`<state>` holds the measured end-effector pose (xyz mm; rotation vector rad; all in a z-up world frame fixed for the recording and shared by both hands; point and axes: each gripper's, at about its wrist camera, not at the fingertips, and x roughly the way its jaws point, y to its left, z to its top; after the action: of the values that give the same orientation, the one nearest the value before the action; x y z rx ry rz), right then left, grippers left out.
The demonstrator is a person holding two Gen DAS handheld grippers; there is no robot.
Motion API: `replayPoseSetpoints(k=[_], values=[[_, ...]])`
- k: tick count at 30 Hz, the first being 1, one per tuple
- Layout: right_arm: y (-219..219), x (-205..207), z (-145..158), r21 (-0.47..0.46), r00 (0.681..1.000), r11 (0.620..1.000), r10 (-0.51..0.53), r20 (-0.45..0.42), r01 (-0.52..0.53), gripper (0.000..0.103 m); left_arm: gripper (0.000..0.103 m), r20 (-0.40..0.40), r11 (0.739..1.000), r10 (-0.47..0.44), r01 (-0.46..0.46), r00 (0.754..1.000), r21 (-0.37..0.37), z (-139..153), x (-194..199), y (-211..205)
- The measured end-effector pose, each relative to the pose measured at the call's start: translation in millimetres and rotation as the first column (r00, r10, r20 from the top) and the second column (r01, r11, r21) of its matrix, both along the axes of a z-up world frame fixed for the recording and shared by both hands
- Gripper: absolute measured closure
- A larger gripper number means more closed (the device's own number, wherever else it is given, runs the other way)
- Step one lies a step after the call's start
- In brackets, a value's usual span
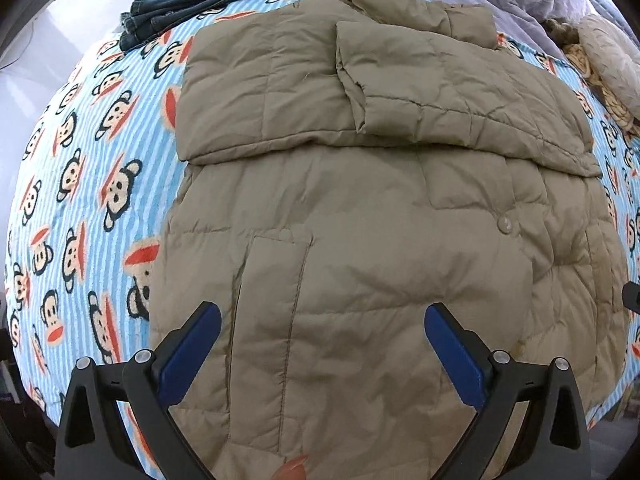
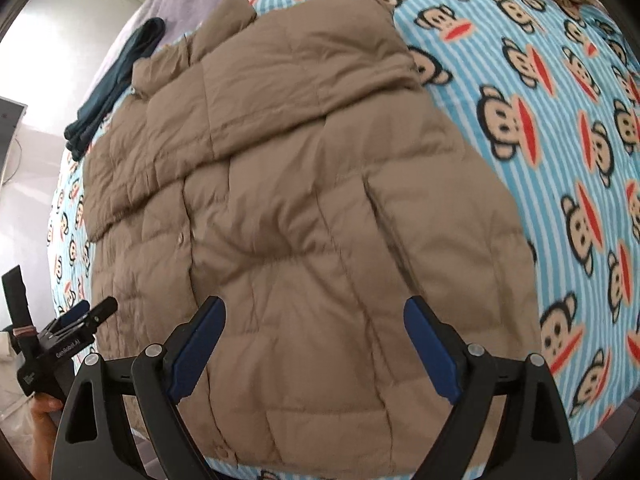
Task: Fold large clothes
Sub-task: 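Open both tools and move them toward the jacket hem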
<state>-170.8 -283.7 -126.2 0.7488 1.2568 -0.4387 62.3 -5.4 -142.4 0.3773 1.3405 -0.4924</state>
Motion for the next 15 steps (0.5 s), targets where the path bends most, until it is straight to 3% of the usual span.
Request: replayPoseSetpoints(k=[7,13,15], values=[[14.1,-26.8,-2.8,0.048,0.996,0.996,-0.07,-0.046,0.072,0.011,0.001,-0.023,1.0,-0.022,0.022,0.999,0.005,-5.9,-4.7,20.5],[17.9,-39.5,1.4,0.054,0.997,0.996,-0.061,-0.056,0.064,0.011,0.001,-0.02,0.995,0.103,-0.103,0.994,-0.008,-5.8,1.6,82.7],[13.0,-44.6,0.9,0.046,0.996,0.997,-0.064,-0.066,0.067,0.011,0.001,-0.06,0.989,0.144,-0.146,0.988,-0.029,-9.4,3.1,108.4]])
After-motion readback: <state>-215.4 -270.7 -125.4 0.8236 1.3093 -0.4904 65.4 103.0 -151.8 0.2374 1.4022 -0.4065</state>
